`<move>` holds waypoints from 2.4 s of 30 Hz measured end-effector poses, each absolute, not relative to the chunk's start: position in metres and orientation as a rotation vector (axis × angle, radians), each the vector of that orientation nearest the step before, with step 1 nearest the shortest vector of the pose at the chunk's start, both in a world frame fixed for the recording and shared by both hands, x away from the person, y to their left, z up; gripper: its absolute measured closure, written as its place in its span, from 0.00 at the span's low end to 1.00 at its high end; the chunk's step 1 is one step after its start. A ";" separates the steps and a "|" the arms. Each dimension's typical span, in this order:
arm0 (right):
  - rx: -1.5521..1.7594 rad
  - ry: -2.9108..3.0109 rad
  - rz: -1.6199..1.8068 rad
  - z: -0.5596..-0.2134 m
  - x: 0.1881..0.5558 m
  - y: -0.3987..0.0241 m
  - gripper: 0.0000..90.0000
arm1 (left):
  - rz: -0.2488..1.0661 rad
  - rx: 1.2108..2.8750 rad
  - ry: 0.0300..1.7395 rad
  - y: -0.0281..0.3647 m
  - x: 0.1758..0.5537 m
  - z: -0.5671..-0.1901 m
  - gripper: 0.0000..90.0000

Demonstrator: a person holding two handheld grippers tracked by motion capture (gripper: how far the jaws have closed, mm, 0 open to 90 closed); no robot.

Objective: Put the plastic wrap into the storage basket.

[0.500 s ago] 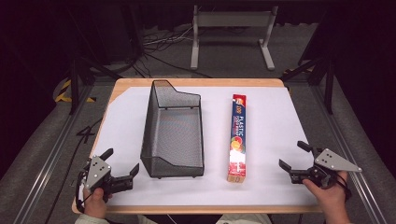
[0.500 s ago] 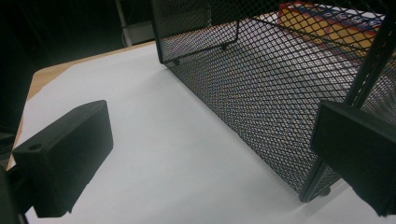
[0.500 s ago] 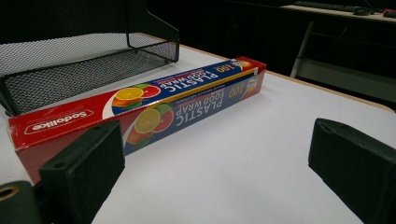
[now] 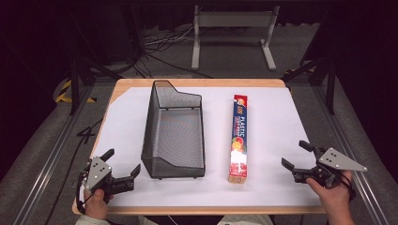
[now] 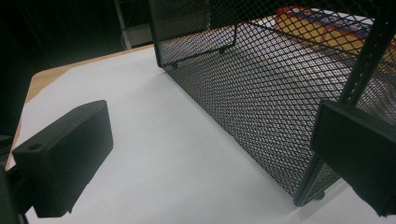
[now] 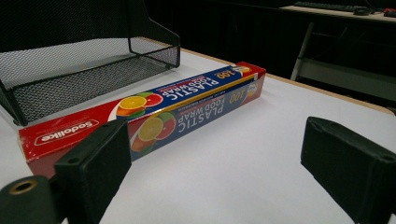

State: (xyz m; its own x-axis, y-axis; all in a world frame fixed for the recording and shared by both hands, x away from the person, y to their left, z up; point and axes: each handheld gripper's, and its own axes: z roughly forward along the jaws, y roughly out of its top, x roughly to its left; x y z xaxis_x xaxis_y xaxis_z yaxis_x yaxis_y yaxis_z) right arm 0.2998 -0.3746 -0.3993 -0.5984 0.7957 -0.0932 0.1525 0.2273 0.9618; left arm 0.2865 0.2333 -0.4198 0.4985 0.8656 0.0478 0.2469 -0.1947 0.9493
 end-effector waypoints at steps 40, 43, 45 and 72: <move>0.683 2.218 1.491 -0.349 0.305 -0.294 1.00 | 0.763 1.715 0.962 0.235 0.287 -0.422 0.00; 0.663 2.241 1.483 -0.347 0.308 -0.284 1.00 | 0.763 1.720 0.964 0.235 0.287 -0.422 0.00; 0.660 2.255 1.477 -0.346 0.309 -0.278 1.00 | 0.762 1.720 0.964 0.235 0.287 -0.423 0.00; 0.557 2.384 1.450 -0.359 0.325 -0.214 1.00 | 0.765 1.726 0.958 0.235 0.287 -0.423 0.00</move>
